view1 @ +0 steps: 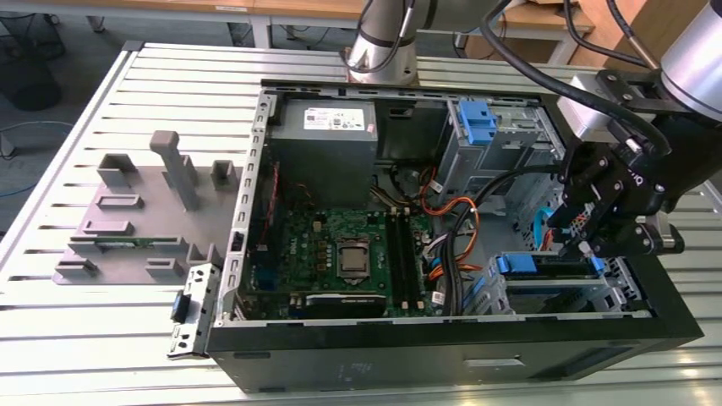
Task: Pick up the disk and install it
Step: 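Insert the first disk wire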
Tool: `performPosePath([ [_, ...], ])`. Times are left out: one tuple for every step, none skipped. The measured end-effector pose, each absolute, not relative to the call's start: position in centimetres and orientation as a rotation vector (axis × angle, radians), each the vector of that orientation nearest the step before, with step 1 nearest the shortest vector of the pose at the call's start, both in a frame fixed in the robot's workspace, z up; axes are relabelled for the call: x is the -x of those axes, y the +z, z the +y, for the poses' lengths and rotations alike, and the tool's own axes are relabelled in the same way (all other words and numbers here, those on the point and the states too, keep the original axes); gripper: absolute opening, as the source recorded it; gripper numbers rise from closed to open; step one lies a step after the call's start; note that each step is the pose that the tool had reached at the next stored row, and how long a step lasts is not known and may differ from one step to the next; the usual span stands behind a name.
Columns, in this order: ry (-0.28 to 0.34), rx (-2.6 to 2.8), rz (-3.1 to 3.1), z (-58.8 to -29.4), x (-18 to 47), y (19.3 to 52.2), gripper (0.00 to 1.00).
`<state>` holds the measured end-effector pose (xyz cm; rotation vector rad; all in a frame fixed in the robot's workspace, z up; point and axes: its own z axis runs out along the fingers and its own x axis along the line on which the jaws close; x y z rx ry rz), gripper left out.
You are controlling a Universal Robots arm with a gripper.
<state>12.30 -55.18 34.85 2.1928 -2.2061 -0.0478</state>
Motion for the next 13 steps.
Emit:
performPosePath([
  [-0.048,-2.193,-2.206,-55.18,-12.30,34.83,0.42],
  [-0.048,-2.193,-2.206,-55.18,-12.30,34.83,0.42],
  [-0.048,-2.193,-2.206,-55.18,-12.30,34.83,0.42],
  [-0.048,-2.193,-2.206,-55.18,-12.30,34.83,0.42],
  [-0.048,-2.193,-2.206,-55.18,-12.30,34.83,0.41],
  [-0.048,-2.193,-2.206,-55.18,-12.30,34.82,0.35],
  [-0.048,-2.193,-2.206,-55.18,-12.30,34.82,0.35],
  [-0.048,-2.193,-2.206,-55.18,-12.30,34.81,0.28],
  [-0.048,-2.193,-2.206,-55.18,-12.30,34.81,0.23],
  [-0.048,-2.193,-2.206,-55.18,-12.30,34.81,0.23],
  [-0.048,-2.193,-2.206,-55.18,-12.30,34.80,0.17],
  [-0.048,-2.193,-2.206,-55.18,-12.30,34.80,0.16],
  [-0.048,-2.193,-2.206,-55.18,-12.30,34.80,0.16],
])
